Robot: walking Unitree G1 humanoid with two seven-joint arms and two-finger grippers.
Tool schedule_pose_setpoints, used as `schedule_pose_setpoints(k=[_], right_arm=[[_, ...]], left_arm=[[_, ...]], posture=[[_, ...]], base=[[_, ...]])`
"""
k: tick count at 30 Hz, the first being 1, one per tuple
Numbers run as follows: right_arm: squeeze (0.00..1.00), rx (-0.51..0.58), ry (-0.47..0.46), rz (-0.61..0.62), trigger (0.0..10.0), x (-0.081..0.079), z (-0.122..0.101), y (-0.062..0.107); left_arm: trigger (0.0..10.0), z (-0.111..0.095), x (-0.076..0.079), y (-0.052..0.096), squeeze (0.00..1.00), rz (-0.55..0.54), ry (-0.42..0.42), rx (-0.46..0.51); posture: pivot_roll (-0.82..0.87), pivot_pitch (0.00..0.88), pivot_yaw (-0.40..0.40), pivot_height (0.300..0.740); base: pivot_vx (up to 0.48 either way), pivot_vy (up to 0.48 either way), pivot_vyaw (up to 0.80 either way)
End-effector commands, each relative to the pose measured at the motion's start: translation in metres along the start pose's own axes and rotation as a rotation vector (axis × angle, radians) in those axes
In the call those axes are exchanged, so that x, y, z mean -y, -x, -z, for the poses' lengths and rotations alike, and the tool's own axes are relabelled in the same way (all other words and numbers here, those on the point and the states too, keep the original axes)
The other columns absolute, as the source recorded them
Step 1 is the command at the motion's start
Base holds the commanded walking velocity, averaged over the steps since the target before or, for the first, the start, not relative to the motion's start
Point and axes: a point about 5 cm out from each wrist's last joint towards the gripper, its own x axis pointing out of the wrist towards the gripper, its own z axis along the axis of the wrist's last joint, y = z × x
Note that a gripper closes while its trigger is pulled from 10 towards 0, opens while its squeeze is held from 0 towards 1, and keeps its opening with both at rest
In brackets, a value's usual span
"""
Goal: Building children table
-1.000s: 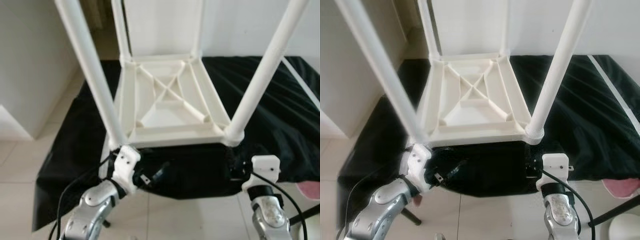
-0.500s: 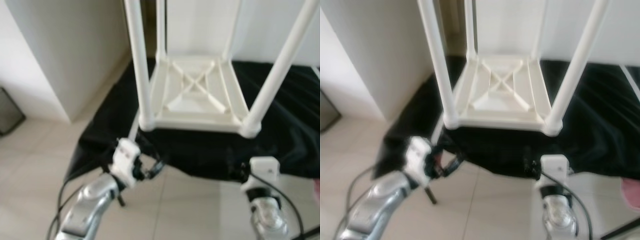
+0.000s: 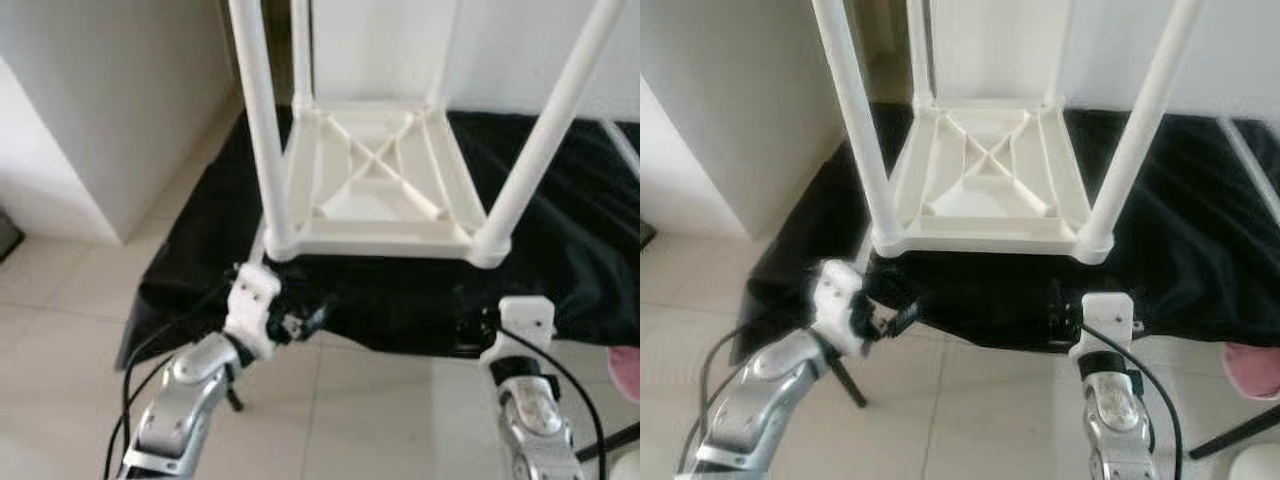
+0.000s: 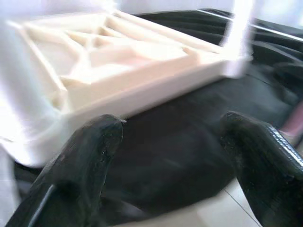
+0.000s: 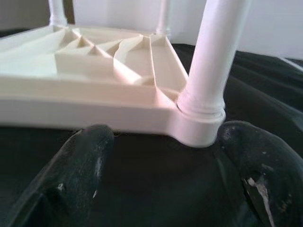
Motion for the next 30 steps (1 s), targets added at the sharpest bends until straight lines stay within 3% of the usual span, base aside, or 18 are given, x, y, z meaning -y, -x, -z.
schedule_pose_setpoints(k=[1,6,8,9,16,17,22,24,30], right_arm=[[0.0,-0.052,-0.001,0.023,10.0,0.003,0.007,-0.002],[0.0,-0.019,0.046,0.022,10.0,0.0,0.0,-0.013],[0.0,-0.002,0.028,0.076,10.0,0.005,-0.003,-0.026],[1.0,0.001,0.028,0.106,10.0,0.009,-0.005,-0.031],[1.0,0.022,0.02,0.204,10.0,0.023,-0.012,-0.042],[0.05,0.017,0.031,0.232,10.0,0.026,-0.014,-0.045],[0.0,0.017,0.046,0.268,10.0,0.031,-0.018,-0.053],[0.0,0.035,0.064,0.255,10.0,0.034,-0.025,-0.065],[0.0,0.058,0.09,0.21,10.0,0.036,-0.034,-0.083]], left_arm=[[10.0,0.006,-0.013,0.002,0.0,-0.172,0.018,-0.036],[10.0,0.002,-0.015,-0.001,0.0,-0.201,0.044,-0.01],[10.0,-0.007,-0.008,-0.006,0.0,-0.096,0.025,0.028],[10.0,-0.011,-0.006,-0.008,0.0,-0.056,0.021,0.042],[10.0,-0.015,0.003,-0.015,0.0,0.11,-0.004,0.052],[10.0,-0.015,0.007,-0.017,0.0,0.166,-0.007,0.048],[10.0,-0.013,0.017,-0.019,0.0,0.287,-0.027,0.013],[10.0,-0.009,0.032,-0.017,0.0,0.429,-0.046,-0.032],[10.0,-0.008,0.045,-0.017,0.0,0.522,-0.047,-0.049]], posture=[[0.0,0.0,0.012,0.74],[0.01,0.0,0.008,0.74],[0.02,0.0,0.015,0.74],[0.02,0.0,0.015,0.74],[0.01,0.0,0.031,0.74],[0.01,0.0,0.032,0.74],[-0.02,0.0,0.042,0.74],[-0.02,0.0,0.045,0.74],[-0.03,0.0,0.048,0.74]], base=[[0.0,0.0,0.0],[0.0,0.0,0.0],[0.0,0.0,0.0],[0.0,0.0,0.0],[0.0,0.0,0.0],[0.0,0.0,0.0],[0.0,0.0,0.0],[0.0,0.0,0.0],[0.0,0.0,0.0]])
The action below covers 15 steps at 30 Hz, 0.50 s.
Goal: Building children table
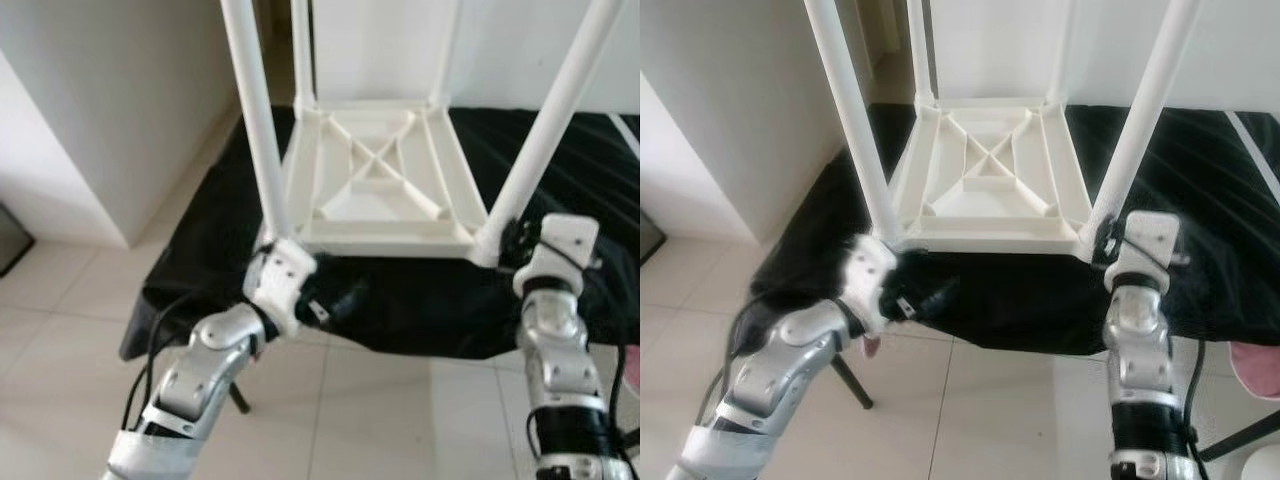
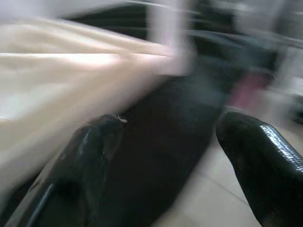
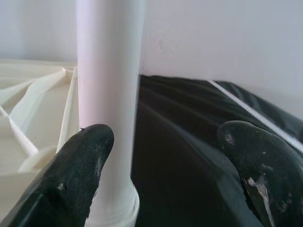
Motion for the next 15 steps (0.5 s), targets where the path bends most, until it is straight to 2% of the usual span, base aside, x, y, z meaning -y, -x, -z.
schedule_pose_setpoints(k=[1,4,7,9,15], right_arm=[[0.0,-0.002,0.0,-0.022,10.0,-0.003,0.001,-0.004],[0.0,-0.01,0.006,-0.039,10.0,-0.004,0.0,-0.012],[0.0,-0.015,-0.017,-0.108,10.0,-0.011,-0.006,-0.029],[0.0,-0.017,0.017,-0.134,10.0,-0.014,-0.008,-0.036],[0.0,-0.009,0.01,-0.191,10.0,-0.017,-0.009,-0.04]], left_arm=[[10.0,-0.003,0.004,-0.001,0.0,0.046,-0.007,0.002],[10.0,-0.004,0.005,-0.003,0.0,0.061,-0.01,0.001],[10.0,-0.007,0.006,-0.007,0.0,0.088,-0.024,0.003],[10.0,-0.009,0.006,-0.007,0.0,0.086,-0.035,0.002],[10.0,-0.01,0.009,-0.007,0.0,0.1,-0.039,-0.002]], posture=[[-0.03,0.0,0.048,0.74],[-0.03,0.0,0.047,0.74],[-0.01,0.0,0.035,0.74],[-0.01,0.0,0.031,0.74],[0.02,0.0,0.01,0.74]], base=[[0.0,0.0,0.0],[0.0,0.0,0.0],[0.0,0.0,0.0],[0.0,0.0,0.0],[0.0,0.0,0.0]])
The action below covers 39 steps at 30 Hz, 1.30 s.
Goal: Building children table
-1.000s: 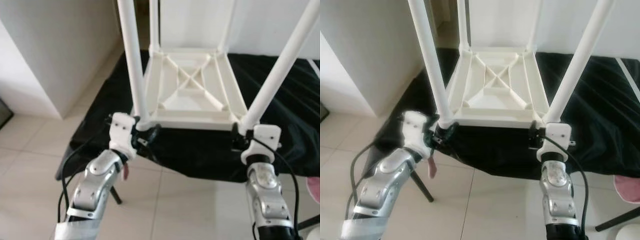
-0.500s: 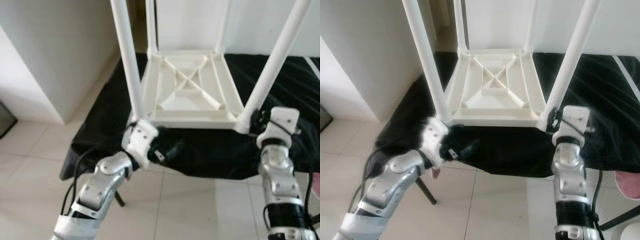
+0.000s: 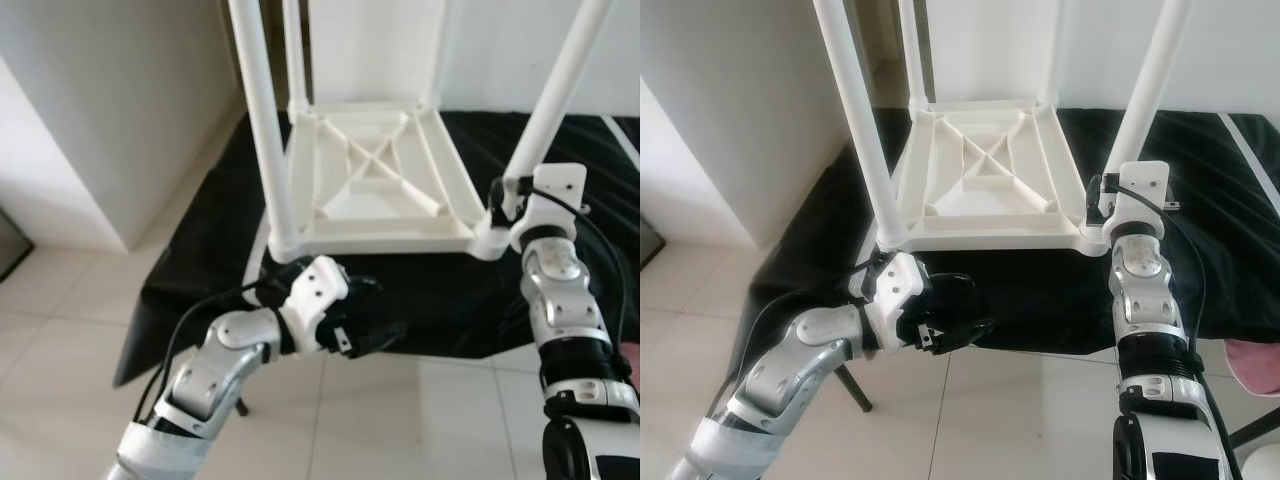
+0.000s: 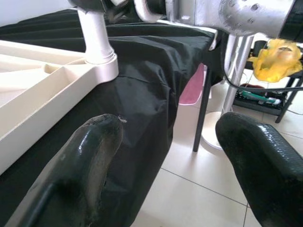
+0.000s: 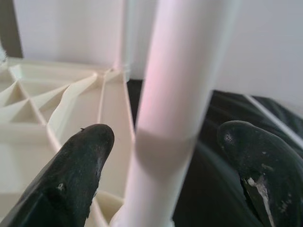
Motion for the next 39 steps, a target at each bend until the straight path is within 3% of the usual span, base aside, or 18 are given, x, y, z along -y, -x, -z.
schedule_pose_setpoints(k=[1,6,10,19,20,27,28,29,32,33,34,35,36,38,39], right_arm=[[0.0,-0.002,-0.012,-0.05,10.0,-0.003,0.002,-0.002],[0.0,-0.004,-0.033,-0.07,10.0,-0.003,0.002,-0.005],[0.0,0.014,-0.032,-0.085,10.0,0.003,-0.011,-0.024],[0.0,0.025,-0.019,-0.117,10.0,0.005,-0.03,-0.042],[0.0,0.027,-0.025,-0.139,0.0,0.003,-0.033,-0.044],[0.0,-0.015,-0.048,-0.205,0.0,-0.006,-0.029,-0.046],[0.0,-0.03,-0.062,-0.213,0.8,-0.007,-0.027,-0.046],[0.0,-0.041,-0.073,-0.215,10.0,-0.008,-0.026,-0.046],[0.0,-0.053,-0.121,-0.214,10.0,-0.008,-0.025,-0.048],[0.0,-0.066,-0.177,-0.198,8.2,-0.006,-0.025,-0.048],[0.0,-0.066,-0.177,-0.198,8.2,-0.006,-0.025,-0.048],[0.0,-0.067,-0.224,-0.192,3.3,-0.005,-0.025,-0.049],[0.0,-0.069,-0.261,-0.19,4.2,-0.004,-0.026,-0.049],[0.0,-0.074,-0.299,-0.185,4.2,-0.003,-0.026,-0.05],[0.0,-0.073,-0.361,-0.179,10.0,-0.002,-0.027,-0.05]], left_arm=[[10.0,0.001,0.003,0.002,0.0,0.01,0.0,-0.019],[10.0,0.003,0.005,0.002,0.0,0.014,0.001,-0.028],[10.0,0.003,0.004,0.0,0.0,0.006,-0.005,-0.033],[10.0,0.002,0.003,-0.004,0.0,0.004,-0.009,-0.033],[10.0,0.002,0.003,-0.005,0.0,0.003,-0.01,-0.034],[10.0,0.006,0.006,-0.005,0.0,-0.007,-0.011,-0.055],[10.0,0.008,0.006,-0.005,0.0,-0.016,-0.01,-0.062],[10.0,0.012,0.004,-0.005,0.0,-0.044,-0.006,-0.07],[10.0,0.022,-0.005,-0.005,0.0,-0.129,0.042,-0.093],[10.0,0.033,-0.019,-0.002,0.0,-0.236,0.067,-0.138],[10.0,0.033,-0.019,-0.002,0.0,-0.236,0.067,-0.138],[10.0,0.042,-0.029,0.002,0.0,-0.32,0.077,-0.174],[10.0,0.047,-0.037,0.006,0.0,-0.379,0.084,-0.203],[10.0,0.051,-0.043,0.009,0.0,-0.418,0.1,-0.219],[10.0,0.054,-0.049,0.012,0.0,-0.452,0.112,-0.235]], posture=[[0.02,0.0,0.01,0.74],[0.02,0.0,0.008,0.74],[0.01,0.0,0.008,0.74],[0.01,0.0,0.002,0.74],[0.01,0.0,0.002,0.74],[0.02,0.0,-0.006,0.74],[0.02,0.0,-0.006,0.74],[0.02,0.0,-0.009,0.74],[0.02,0.0,-0.011,0.74],[0.02,0.0,-0.008,0.74],[0.02,0.0,-0.008,0.74],[0.02,0.0,-0.007,0.74],[0.02,0.0,-0.007,0.74],[0.02,0.003,-0.006,0.74],[0.02,0.012,-0.005,0.74]], base=[[0.0,0.0,0.0],[0.0,0.0,0.0],[0.0,0.0,0.0],[0.0,0.0,0.0],[0.0,0.0,0.0],[0.0,0.0,0.0],[0.0,0.0,0.0],[0.0,0.0,0.0],[0.0,0.0,0.0],[0.0,0.0,0.0],[0.0,0.0,0.0],[0.0,0.0,0.0],[0.0,0.0,0.0],[0.0,0.0,0.0],[0.0,0.0,0.0]])
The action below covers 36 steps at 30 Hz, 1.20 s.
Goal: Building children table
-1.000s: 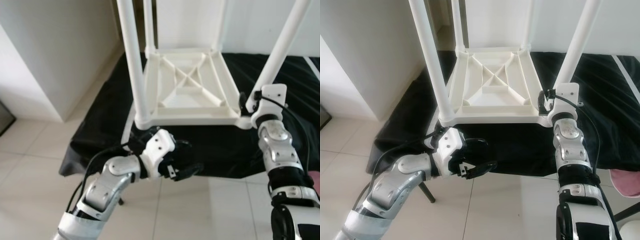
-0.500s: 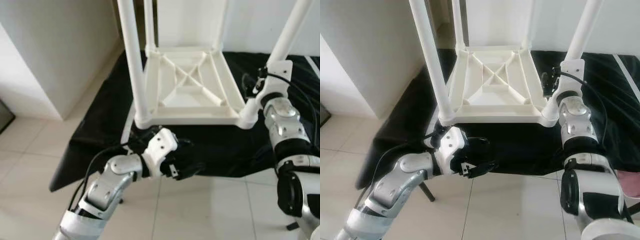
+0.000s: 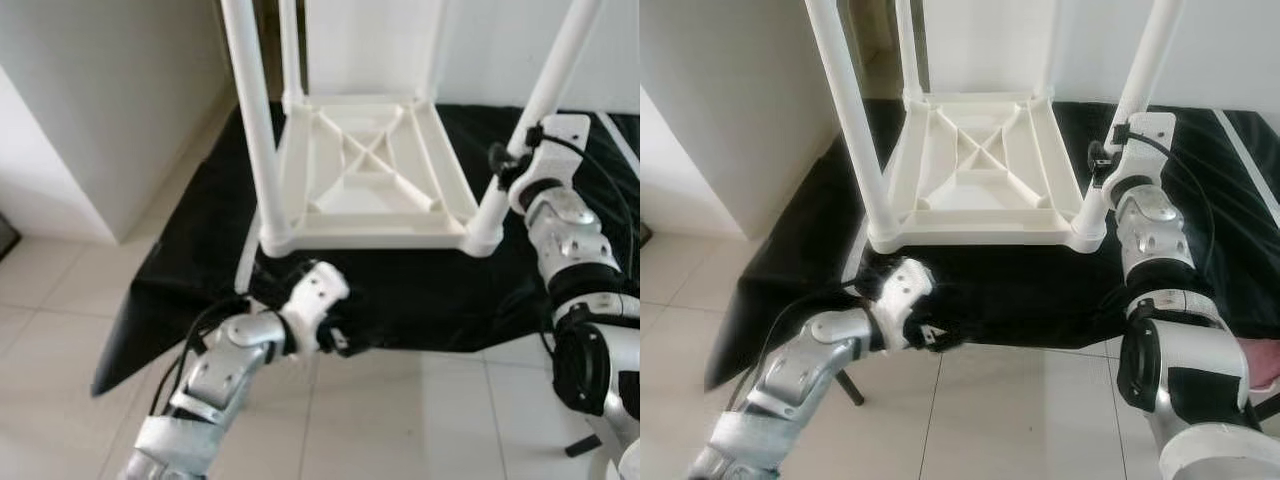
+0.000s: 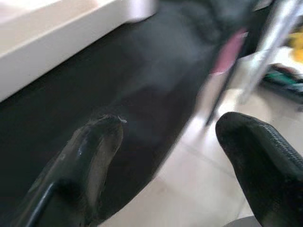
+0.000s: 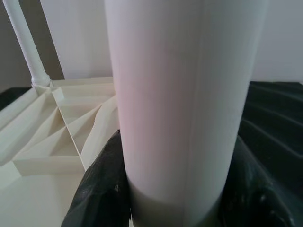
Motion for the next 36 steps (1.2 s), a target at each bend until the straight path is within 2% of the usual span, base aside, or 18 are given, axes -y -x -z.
schedule_pose_setpoints(k=[1,3,4,5,8,10,12,15,16,18,21,23,24,25,29,31,34,36], right_arm=[[0.0,-0.021,-0.117,-0.028,10.0,-0.008,0.003,-0.002],[0.0,-0.003,-0.251,-0.01,10.0,-0.005,0.002,-0.001],[0.0,-0.003,-0.251,-0.01,10.0,-0.005,0.002,-0.001],[0.0,0.007,-0.31,-0.003,10.0,-0.005,0.002,0.001],[0.0,0.013,-0.343,0.001,10.0,-0.004,0.003,0.002],[0.0,0.041,-0.439,0.024,10.0,-0.005,0.007,0.009],[0.0,0.041,-0.439,0.024,10.0,-0.005,0.007,0.009],[0.0,0.079,-0.558,0.054,10.0,-0.008,0.013,0.022],[0.0,0.079,-0.558,0.054,10.0,-0.008,0.013,0.022],[0.0,0.103,-0.649,0.067,10.0,-0.009,0.016,0.031],[0.0,0.108,-0.69,0.066,10.0,-0.009,0.016,0.036],[0.0,0.109,-0.784,0.059,10.0,-0.011,0.02,0.049],[0.0,0.109,-0.784,0.059,10.0,-0.011,0.02,0.049],[0.0,0.103,-0.83,0.053,10.0,-0.012,0.024,0.058],[0.0,0.084,-0.855,0.048,10.0,-0.013,0.034,0.073],[0.0,0.034,-0.875,0.067,10.0,-0.016,0.048,0.088],[0.0,-0.008,-0.888,0.073,10.0,-0.019,0.058,0.099],[0.0,-0.008,-0.888,0.073,10.0,-0.019,0.058,0.099]], left_arm=[[10.0,0.002,-0.015,0.002,0.0,-0.11,0.006,-0.024],[10.0,0.008,-0.037,0.003,0.0,-0.21,0.072,-0.064],[10.0,0.008,-0.037,0.003,0.0,-0.21,0.072,-0.064],[10.0,0.011,-0.048,0.004,0.0,-0.27,0.103,-0.094],[10.0,0.013,-0.055,0.004,0.0,-0.306,0.122,-0.113],[10.0,0.014,-0.077,0.006,0.0,-0.397,0.153,-0.144],[10.0,0.014,-0.077,0.006,0.0,-0.397,0.153,-0.144],[10.0,0.013,-0.094,0.008,0.0,-0.442,0.149,-0.18],[10.0,0.013,-0.094,0.008,0.0,-0.442,0.149,-0.18],[10.0,0.014,-0.101,0.008,0.0,-0.473,0.14,-0.203],[10.0,0.013,-0.106,0.009,0.0,-0.499,0.129,-0.213],[10.0,0.008,-0.117,0.009,0.0,-0.551,0.119,-0.213],[10.0,0.008,-0.117,0.009,0.0,-0.551,0.119,-0.213],[10.0,-0.001,-0.125,0.008,0.0,-0.581,0.108,-0.194],[10.0,-0.02,-0.137,0.007,0.0,-0.628,0.139,-0.132],[10.0,-0.045,-0.148,0.007,0.0,-0.669,0.197,-0.047],[10.0,-0.068,-0.155,0.006,0.0,-0.682,0.248,0.039],[10.0,-0.068,-0.155,0.006,0.0,-0.682,0.248,0.039]], posture=[[0.02,0.012,-0.005,0.74],[0.01,0.027,0.001,0.74],[0.01,0.027,0.001,0.74],[0.0,0.032,0.005,0.74],[0.0,0.032,0.005,0.74],[-0.02,0.045,0.022,0.74],[-0.02,0.045,0.022,0.74],[-0.04,0.05,0.034,0.74],[-0.04,0.05,0.034,0.74],[-0.05,0.057,0.043,0.74],[-0.05,0.06,0.047,0.74],[-0.05,0.064,0.051,0.74],[-0.05,0.064,0.051,0.74],[-0.05,0.066,0.053,0.74],[-0.05,0.066,0.053,0.74],[-0.05,0.066,0.053,0.74],[-0.05,0.066,0.053,0.74],[-0.05,0.066,0.053,0.74]], base=[[0.0,0.0,0.0],[0.0,0.0,0.0],[0.0,0.0,0.0],[0.0,0.0,0.0],[0.0,0.0,0.0],[0.0,0.0,0.0],[0.0,0.0,0.0],[0.0,0.0,0.0],[0.0,0.0,0.0],[0.0,0.0,0.0],[0.0,0.0,0.0],[0.0,0.0,0.0],[0.0,0.0,0.0],[0.0,0.0,0.0],[0.0,0.0,0.0],[0.0,0.0,0.0],[0.0,0.0,0.0],[0.0,0.0,0.0]])
